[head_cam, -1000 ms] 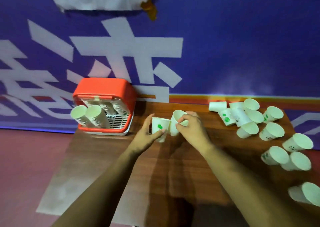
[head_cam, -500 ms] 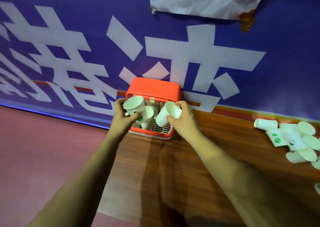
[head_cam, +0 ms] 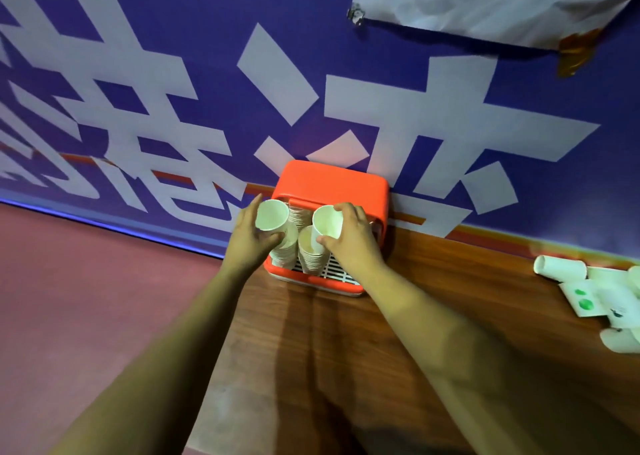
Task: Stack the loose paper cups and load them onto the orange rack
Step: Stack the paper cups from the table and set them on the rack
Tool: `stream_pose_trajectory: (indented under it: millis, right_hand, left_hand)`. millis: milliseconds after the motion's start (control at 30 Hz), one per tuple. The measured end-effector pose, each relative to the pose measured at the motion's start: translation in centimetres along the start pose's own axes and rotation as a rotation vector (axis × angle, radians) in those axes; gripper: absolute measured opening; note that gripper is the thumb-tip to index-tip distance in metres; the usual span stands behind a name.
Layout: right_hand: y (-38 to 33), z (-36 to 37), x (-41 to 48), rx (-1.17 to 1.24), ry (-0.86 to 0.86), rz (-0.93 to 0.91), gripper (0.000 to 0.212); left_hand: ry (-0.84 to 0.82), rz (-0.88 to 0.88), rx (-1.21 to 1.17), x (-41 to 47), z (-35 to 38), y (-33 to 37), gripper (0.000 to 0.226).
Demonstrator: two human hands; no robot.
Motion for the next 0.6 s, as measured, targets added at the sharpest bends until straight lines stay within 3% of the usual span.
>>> stream_pose_trajectory:
  millis: [133,367,533,600]
  right_hand:
    - [-0.6,1.9,0.9,-0.121,-0.019,-0.058,0.058]
    - [-0.9,2.8,1.8,-0.058,0.058,-0.085,0.058]
    - [0.3,4.9,1.5,-0.173,-0.023,-0.057,0.061]
    - [0.3,5.5,1.4,-0.216,-0.043,-0.061,0.066]
  left_hand:
    - [-0.051,0.025,0.055,0.8,0.8,-0.9,0.087]
    - [-0.093,0.059,-0.021,2.2,0.8,-1.2,0.083]
    - [-0.162,0.067,0.206,2.3,1.9,-3.0,0.082]
    - [-0.231,0.019,0.19,2.2,2.8,-4.4,0.086]
Point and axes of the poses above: each hand's wrist, its own x-axis towards the middle knuckle, its own z-axis out of the palm, y = z × x, the point moved 9 cm from there along x, towards the middle knuckle, and after that the axes turned 12 degrees about -y, right-handed, at the moved point
